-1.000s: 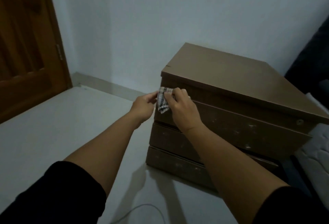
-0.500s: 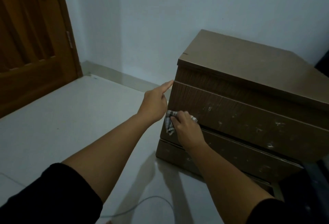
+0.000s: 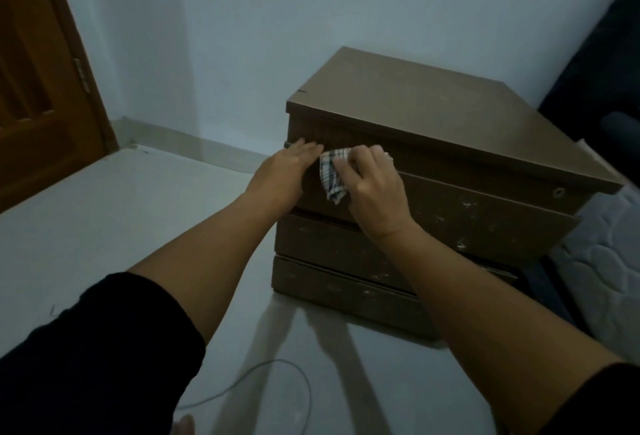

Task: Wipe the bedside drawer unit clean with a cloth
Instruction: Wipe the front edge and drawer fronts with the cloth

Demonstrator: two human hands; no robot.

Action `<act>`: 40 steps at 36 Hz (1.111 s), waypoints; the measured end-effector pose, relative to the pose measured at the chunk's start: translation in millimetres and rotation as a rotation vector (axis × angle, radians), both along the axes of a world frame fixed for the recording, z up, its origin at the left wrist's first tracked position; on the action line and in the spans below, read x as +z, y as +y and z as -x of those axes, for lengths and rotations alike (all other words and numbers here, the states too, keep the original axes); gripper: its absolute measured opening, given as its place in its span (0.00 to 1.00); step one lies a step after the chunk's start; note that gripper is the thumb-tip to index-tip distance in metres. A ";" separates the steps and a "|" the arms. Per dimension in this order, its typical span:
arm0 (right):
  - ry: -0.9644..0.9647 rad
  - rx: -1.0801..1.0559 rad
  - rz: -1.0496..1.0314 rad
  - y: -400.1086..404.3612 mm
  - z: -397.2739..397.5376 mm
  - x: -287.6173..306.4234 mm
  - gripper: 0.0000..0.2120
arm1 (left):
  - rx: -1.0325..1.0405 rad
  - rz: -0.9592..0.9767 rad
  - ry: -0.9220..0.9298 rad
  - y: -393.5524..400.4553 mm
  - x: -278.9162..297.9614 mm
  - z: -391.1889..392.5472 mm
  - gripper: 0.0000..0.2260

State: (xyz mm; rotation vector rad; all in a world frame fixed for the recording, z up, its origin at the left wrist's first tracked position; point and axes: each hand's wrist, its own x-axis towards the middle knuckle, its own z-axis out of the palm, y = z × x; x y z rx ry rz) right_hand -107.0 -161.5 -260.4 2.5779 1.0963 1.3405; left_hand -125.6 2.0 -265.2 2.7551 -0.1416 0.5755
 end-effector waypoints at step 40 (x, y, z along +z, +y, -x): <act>0.149 -0.105 -0.096 -51.9 -0.4 -8.2 0.14 | -0.101 -0.166 0.060 -35.4 -2.5 1.8 0.39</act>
